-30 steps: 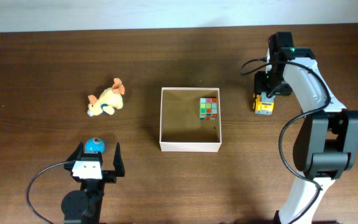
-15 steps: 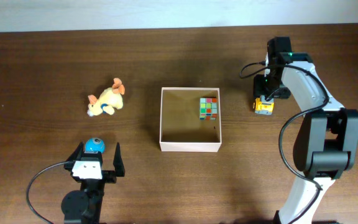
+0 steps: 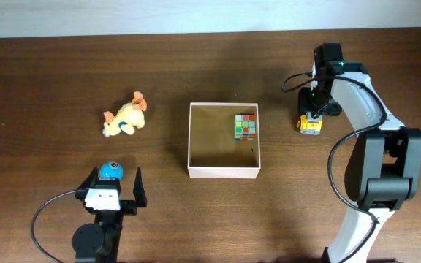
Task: Pack container
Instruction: 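Close the right gripper on the truck and lift it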
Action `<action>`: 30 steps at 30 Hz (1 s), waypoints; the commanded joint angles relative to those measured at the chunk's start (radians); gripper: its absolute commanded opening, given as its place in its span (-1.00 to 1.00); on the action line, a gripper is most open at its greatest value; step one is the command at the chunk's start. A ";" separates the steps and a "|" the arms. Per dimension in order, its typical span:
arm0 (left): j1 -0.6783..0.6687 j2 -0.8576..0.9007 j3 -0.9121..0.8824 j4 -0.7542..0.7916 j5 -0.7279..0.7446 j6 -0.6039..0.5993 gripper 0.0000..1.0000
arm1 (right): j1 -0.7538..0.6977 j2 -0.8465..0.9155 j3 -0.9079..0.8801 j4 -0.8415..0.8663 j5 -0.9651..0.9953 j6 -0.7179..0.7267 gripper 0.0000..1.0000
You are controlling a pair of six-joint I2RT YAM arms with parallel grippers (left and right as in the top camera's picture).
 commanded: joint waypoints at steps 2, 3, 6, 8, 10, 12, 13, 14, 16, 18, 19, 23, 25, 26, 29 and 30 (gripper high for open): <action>0.005 -0.008 -0.007 0.003 0.004 0.016 0.99 | -0.009 -0.002 -0.012 0.003 0.008 -0.002 0.13; 0.005 -0.008 -0.007 0.003 0.004 0.016 0.98 | -0.009 -0.002 -0.012 0.002 0.008 -0.002 0.14; 0.005 -0.008 -0.007 0.003 0.004 0.016 0.98 | -0.009 -0.002 -0.016 0.002 0.008 -0.002 0.13; 0.005 -0.008 -0.007 0.003 0.004 0.016 0.99 | -0.009 -0.002 -0.020 0.004 0.008 -0.002 0.13; 0.005 -0.008 -0.007 0.003 0.004 0.016 0.98 | -0.009 -0.002 -0.026 0.007 0.008 -0.002 0.14; 0.005 -0.008 -0.007 0.003 0.004 0.016 0.99 | -0.009 -0.002 -0.041 0.018 0.008 0.006 0.13; 0.005 -0.008 -0.007 0.003 0.004 0.016 0.98 | -0.009 -0.002 -0.049 0.025 0.008 0.006 0.15; 0.005 -0.008 -0.007 0.003 0.004 0.016 0.98 | -0.009 -0.002 -0.061 0.035 0.008 0.014 0.14; 0.005 -0.008 -0.007 0.003 0.004 0.016 0.98 | -0.009 -0.002 -0.079 0.051 0.008 0.022 0.14; 0.005 -0.008 -0.007 0.003 0.004 0.016 0.98 | -0.009 -0.002 -0.081 0.056 0.008 0.021 0.14; 0.005 -0.008 -0.007 0.003 0.004 0.016 0.98 | -0.009 -0.002 -0.081 0.058 0.008 0.021 0.14; 0.005 -0.008 -0.007 0.003 0.004 0.016 0.98 | -0.009 -0.002 -0.081 0.064 0.009 0.021 0.04; 0.005 -0.008 -0.007 0.003 0.004 0.016 0.99 | -0.009 -0.002 -0.081 0.069 0.009 0.021 -0.05; 0.005 -0.008 -0.007 0.003 0.004 0.016 0.99 | -0.009 -0.002 -0.080 0.071 0.009 0.021 -0.13; 0.005 -0.008 -0.007 0.003 0.004 0.016 0.98 | -0.009 -0.002 -0.080 0.073 0.009 0.021 -0.17; 0.005 -0.008 -0.007 0.003 0.004 0.016 0.99 | -0.009 -0.002 -0.080 0.074 0.009 0.020 -0.18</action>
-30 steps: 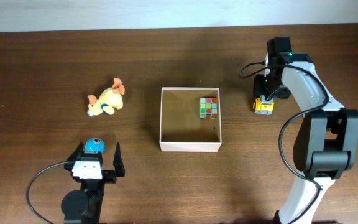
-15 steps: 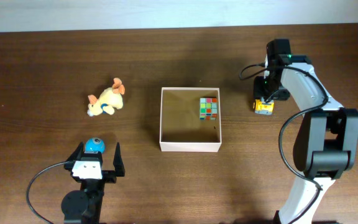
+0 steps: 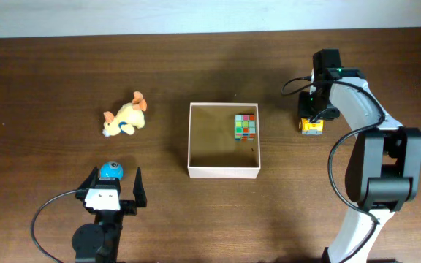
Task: Pack container
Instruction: 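Close the right gripper on the truck and lift it, then carry the truck left over the box with the right gripper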
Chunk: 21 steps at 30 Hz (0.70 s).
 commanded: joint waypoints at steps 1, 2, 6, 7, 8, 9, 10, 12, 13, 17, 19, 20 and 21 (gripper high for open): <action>0.005 -0.008 -0.007 0.003 0.004 0.016 0.99 | -0.008 0.004 -0.006 0.002 0.010 0.003 -0.21; 0.005 -0.008 -0.007 0.003 0.004 0.016 0.98 | -0.008 0.004 -0.006 0.003 0.010 0.003 -0.24; 0.005 -0.008 -0.007 0.003 0.004 0.016 0.99 | -0.008 0.004 -0.006 0.005 0.010 0.003 -0.27; 0.005 -0.008 -0.007 0.003 0.004 0.016 0.98 | -0.008 0.003 -0.005 0.005 0.010 0.003 -0.27; 0.005 -0.008 -0.007 0.003 0.004 0.016 0.98 | -0.008 0.003 -0.004 0.005 0.010 0.003 -0.27; 0.005 -0.008 -0.007 0.003 0.004 0.016 0.98 | -0.008 0.002 -0.002 0.005 0.010 0.003 -0.27; 0.005 -0.008 -0.007 0.003 0.004 0.016 0.99 | -0.008 0.001 0.003 0.001 0.010 0.003 -0.27; 0.005 -0.008 -0.007 0.003 0.004 0.016 0.99 | -0.008 0.000 0.018 -0.009 0.010 0.003 -0.27; 0.005 -0.008 -0.007 0.003 0.004 0.016 0.98 | -0.007 0.000 0.033 -0.020 0.010 0.003 -0.27; 0.005 -0.008 -0.007 0.003 0.004 0.016 0.99 | -0.007 0.000 0.090 -0.059 0.010 0.003 -0.25; 0.005 -0.008 -0.007 0.003 0.004 0.016 0.98 | -0.007 0.000 0.108 -0.072 0.010 0.003 -0.25; 0.005 -0.008 -0.007 0.003 0.004 0.016 0.99 | -0.007 0.000 0.118 -0.079 0.010 0.003 -0.24; 0.005 -0.008 -0.007 0.003 0.004 0.016 0.99 | -0.007 0.000 0.134 -0.092 0.010 0.003 -0.25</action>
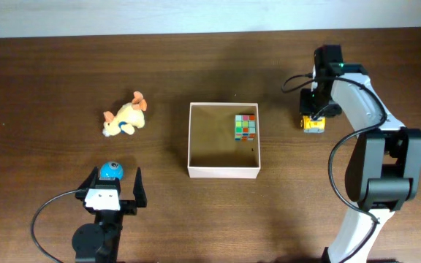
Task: Pack container
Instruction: 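Carry the truck left over the box with the right gripper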
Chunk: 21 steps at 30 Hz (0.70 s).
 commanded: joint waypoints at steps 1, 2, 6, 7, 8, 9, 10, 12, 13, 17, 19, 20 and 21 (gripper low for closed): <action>0.005 -0.008 -0.007 0.003 0.004 0.016 0.99 | -0.006 -0.001 0.072 -0.025 0.008 0.003 -0.25; 0.005 -0.008 -0.007 0.003 0.004 0.016 0.98 | -0.005 -0.001 0.087 -0.038 0.008 0.003 -0.25; 0.005 -0.008 -0.007 0.003 0.004 0.016 0.98 | -0.005 -0.003 0.161 -0.106 -0.006 0.003 -0.25; 0.005 -0.008 -0.007 0.003 0.004 0.016 0.98 | -0.005 -0.003 0.180 -0.122 -0.015 0.003 -0.25; 0.005 -0.008 -0.007 0.003 0.004 0.016 0.98 | -0.005 -0.003 0.205 -0.144 -0.030 0.002 -0.25; 0.005 -0.008 -0.007 0.003 0.004 0.016 0.98 | -0.005 -0.005 0.230 -0.166 -0.049 0.000 -0.24; 0.005 -0.008 -0.007 0.003 0.004 0.016 0.98 | -0.005 -0.005 0.251 -0.186 -0.066 -0.002 -0.25; 0.005 -0.008 -0.007 0.003 0.004 0.016 0.99 | -0.002 -0.005 0.306 -0.233 -0.110 -0.002 -0.25; 0.005 -0.008 -0.007 0.003 0.004 0.016 0.99 | 0.002 -0.005 0.329 -0.254 -0.130 -0.002 -0.26; 0.005 -0.008 -0.007 0.003 0.004 0.016 0.98 | 0.034 -0.007 0.415 -0.331 -0.207 -0.005 -0.25; 0.005 -0.008 -0.007 0.003 0.004 0.016 0.98 | 0.059 -0.008 0.447 -0.361 -0.230 -0.005 -0.25; 0.005 -0.008 -0.007 0.003 0.004 0.016 0.98 | 0.075 -0.008 0.463 -0.376 -0.241 -0.005 -0.26; 0.005 -0.008 -0.007 0.003 0.004 0.016 0.98 | 0.090 -0.008 0.477 -0.389 -0.250 -0.005 -0.26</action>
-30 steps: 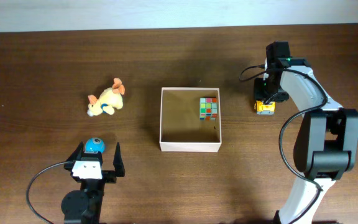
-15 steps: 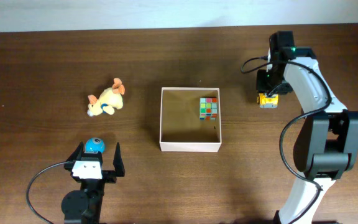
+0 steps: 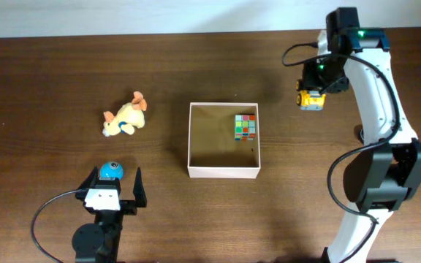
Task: Pack container
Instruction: 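Carry the truck left over the box with the right gripper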
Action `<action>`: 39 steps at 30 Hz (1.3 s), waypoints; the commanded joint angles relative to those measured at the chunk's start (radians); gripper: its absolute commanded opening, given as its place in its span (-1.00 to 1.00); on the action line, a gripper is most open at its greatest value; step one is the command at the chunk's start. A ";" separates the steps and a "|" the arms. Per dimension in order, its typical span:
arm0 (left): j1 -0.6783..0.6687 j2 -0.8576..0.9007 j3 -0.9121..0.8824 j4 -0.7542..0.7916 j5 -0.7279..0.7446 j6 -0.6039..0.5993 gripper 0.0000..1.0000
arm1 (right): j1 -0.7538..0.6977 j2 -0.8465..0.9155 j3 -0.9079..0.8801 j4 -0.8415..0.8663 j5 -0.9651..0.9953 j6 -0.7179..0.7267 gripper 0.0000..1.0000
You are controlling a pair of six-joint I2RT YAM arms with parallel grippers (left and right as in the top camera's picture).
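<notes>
An open white box (image 3: 224, 173) stands mid-table with a coloured puzzle cube (image 3: 246, 126) in its far right corner. My right gripper (image 3: 312, 93) is shut on a small yellow toy (image 3: 311, 101) and holds it raised, to the right of the box and further back. A yellow plush animal (image 3: 125, 118) lies on the table left of the box. My left gripper (image 3: 115, 187) rests open at the near left. A small blue round toy (image 3: 110, 171) sits just beyond its fingers.
The dark wooden table (image 3: 50, 66) runs back to a pale wall. The right arm's base and links (image 3: 375, 183) take up the right side. A black cable (image 3: 50, 212) loops by the left arm's base.
My right gripper was down at the table on the yellow toy. Now the arm stands higher and further back, and the toy hangs in the gripper off the table.
My right gripper sat low over the yellow toy right of the box at the first two moments. It had then shifted slightly with the toy between its fingers. Now it holds the toy up. The left arm, plush, cube and box stayed put.
</notes>
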 commanded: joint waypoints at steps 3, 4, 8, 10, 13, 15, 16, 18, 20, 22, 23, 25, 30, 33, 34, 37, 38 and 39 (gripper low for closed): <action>0.005 -0.008 -0.007 0.003 0.004 0.016 0.98 | 0.116 -0.009 0.086 -0.055 -0.108 -0.003 -0.26; 0.005 -0.008 -0.007 0.003 0.004 0.016 0.98 | 0.137 -0.009 0.091 -0.060 -0.111 -0.003 -0.26; 0.005 -0.008 -0.007 0.003 0.004 0.016 0.99 | 0.234 -0.010 0.093 -0.066 -0.111 0.003 -0.25; 0.005 -0.008 -0.007 0.003 0.004 0.016 0.98 | 0.282 -0.010 0.093 -0.066 -0.111 0.008 -0.26; 0.005 -0.008 -0.007 0.003 0.004 0.016 0.98 | 0.360 -0.010 0.093 -0.051 -0.097 0.063 -0.26; 0.005 -0.008 -0.007 0.003 0.004 0.016 0.98 | 0.399 -0.010 0.093 -0.036 -0.080 0.106 -0.26; 0.005 -0.008 -0.007 0.003 0.004 0.016 0.99 | 0.415 -0.010 0.093 -0.030 -0.076 0.121 -0.26; 0.005 -0.008 -0.007 0.003 0.004 0.016 0.98 | 0.449 -0.010 0.093 -0.012 -0.073 0.147 -0.26; 0.005 -0.008 -0.007 0.003 0.004 0.016 0.98 | 0.479 -0.010 0.092 0.003 -0.068 0.169 -0.26; 0.005 -0.008 -0.007 0.003 0.004 0.016 0.98 | 0.510 -0.010 0.092 0.014 -0.025 0.214 -0.26; 0.005 -0.008 -0.007 0.003 0.004 0.016 0.98 | 0.526 -0.010 0.092 0.017 0.003 0.242 -0.25; 0.005 -0.008 -0.007 0.003 0.004 0.016 0.98 | 0.558 -0.008 0.092 0.023 0.058 0.286 -0.25; 0.005 -0.008 -0.007 0.003 0.004 0.016 0.98 | 0.606 0.002 0.092 0.024 0.166 0.384 -0.25; 0.005 -0.008 -0.007 0.003 0.004 0.016 0.99 | 0.621 0.008 0.083 0.023 0.202 0.450 -0.25; 0.005 -0.008 -0.007 0.003 0.004 0.016 0.99 | 0.623 0.009 0.077 0.024 0.210 0.470 -0.25; 0.005 -0.008 -0.007 0.003 0.004 0.016 0.98 | 0.625 0.009 0.040 0.032 0.227 0.533 -0.25; 0.005 -0.008 -0.007 0.003 0.004 0.016 0.99 | 0.625 0.009 0.020 0.042 0.229 0.550 -0.25; 0.005 -0.008 -0.007 0.003 0.004 0.016 0.98 | 0.625 0.009 -0.001 0.053 0.229 0.564 -0.25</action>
